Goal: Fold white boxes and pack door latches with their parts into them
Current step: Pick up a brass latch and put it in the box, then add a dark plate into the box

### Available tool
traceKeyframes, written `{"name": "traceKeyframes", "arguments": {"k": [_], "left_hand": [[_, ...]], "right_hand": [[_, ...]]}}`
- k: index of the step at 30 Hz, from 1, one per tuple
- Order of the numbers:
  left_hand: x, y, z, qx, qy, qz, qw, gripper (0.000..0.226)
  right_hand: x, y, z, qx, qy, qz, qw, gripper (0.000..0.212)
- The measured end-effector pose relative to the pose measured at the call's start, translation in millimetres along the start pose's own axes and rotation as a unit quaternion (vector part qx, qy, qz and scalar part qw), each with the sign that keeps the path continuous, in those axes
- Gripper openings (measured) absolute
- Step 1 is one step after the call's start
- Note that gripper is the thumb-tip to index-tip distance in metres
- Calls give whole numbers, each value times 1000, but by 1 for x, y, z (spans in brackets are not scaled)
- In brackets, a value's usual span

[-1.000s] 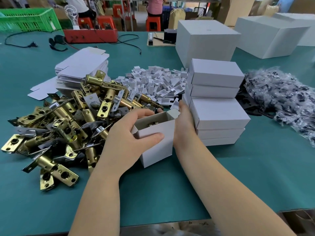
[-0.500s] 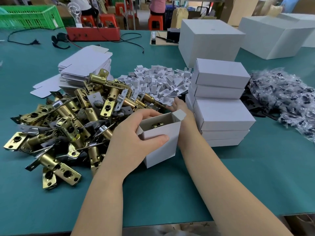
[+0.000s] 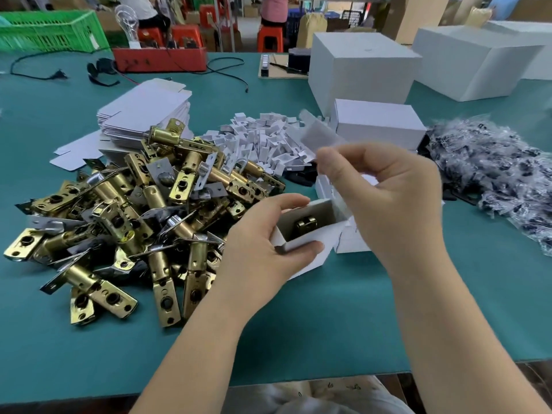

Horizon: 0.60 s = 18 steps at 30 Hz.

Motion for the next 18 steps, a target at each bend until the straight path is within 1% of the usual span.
{"name": "traceKeyframes", "arguments": {"k": [4,7,9,12,15,17,18], "left_hand": [[-4,0,-1,-7,-16,-15,1000,52],[-9,4,-5,-7,3,-19,1000,53],[-11,7,-11,4,19,-16,1000,54],[-11,9,-16,27,25,-2,999,55],[-11,11,-20,50,43,4,998,59],[-10,11,-21,58,53,10,997,60],[-10,11,-21,60,50,10,997,61]], "right_hand": [[-4,-7,19,4,-21,-9,1000,22],[-7,-4,20,62,30,-4,998,23],[-6,-1,18,98,81,23,992,30],[-2,2,11,143,119,70,980,39],[9,9,-3,187,135,153,961,43],[11,13,-9,204,129,183,953,38],[11,15,-12,217,127,184,950,30]]}}
Point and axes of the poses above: each hand's wrist, its own y-axis away from the middle knuckle, its own z-axis out of the back of the hand, x = y × z, the point moved 10 cm from there along -y, towards the middle knuckle, and after that the axes turned 15 degrees about -x, right-handed, at the moved point
